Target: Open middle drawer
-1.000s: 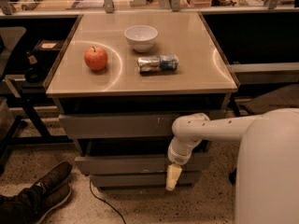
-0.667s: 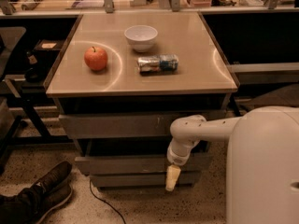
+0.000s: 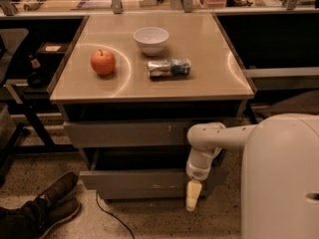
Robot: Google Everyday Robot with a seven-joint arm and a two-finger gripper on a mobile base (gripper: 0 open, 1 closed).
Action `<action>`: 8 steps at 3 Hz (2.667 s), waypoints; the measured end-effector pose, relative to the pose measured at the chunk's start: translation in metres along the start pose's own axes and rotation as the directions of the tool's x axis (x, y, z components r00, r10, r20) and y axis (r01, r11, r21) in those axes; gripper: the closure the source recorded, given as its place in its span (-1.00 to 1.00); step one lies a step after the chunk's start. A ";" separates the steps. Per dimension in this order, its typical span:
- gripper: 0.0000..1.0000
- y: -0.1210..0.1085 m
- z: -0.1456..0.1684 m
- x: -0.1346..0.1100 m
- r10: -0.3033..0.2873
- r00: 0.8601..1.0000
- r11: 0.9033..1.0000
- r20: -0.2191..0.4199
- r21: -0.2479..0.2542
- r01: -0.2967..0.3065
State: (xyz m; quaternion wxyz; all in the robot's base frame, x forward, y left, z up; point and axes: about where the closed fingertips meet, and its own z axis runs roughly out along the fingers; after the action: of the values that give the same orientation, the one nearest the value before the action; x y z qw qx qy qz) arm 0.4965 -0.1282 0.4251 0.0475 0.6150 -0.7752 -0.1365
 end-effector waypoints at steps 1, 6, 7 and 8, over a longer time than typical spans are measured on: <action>-1.00 0.031 -0.012 0.023 0.040 0.999 0.997 -0.027 -0.063 -0.041; -1.00 0.051 -0.002 0.050 0.046 0.998 0.996 -0.035 -0.075 -0.049; -1.00 0.054 0.007 0.059 0.041 0.997 0.994 -0.060 -0.102 -0.047; -1.00 0.066 0.003 0.067 0.047 0.998 0.988 -0.042 -0.148 -0.052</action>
Offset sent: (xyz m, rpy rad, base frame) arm -0.0930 -0.0504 0.0601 -0.0234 0.1571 -0.0871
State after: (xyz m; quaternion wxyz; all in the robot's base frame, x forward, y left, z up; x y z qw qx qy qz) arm 0.4175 -0.1790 0.4340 0.1117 0.5928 -0.7768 -0.1810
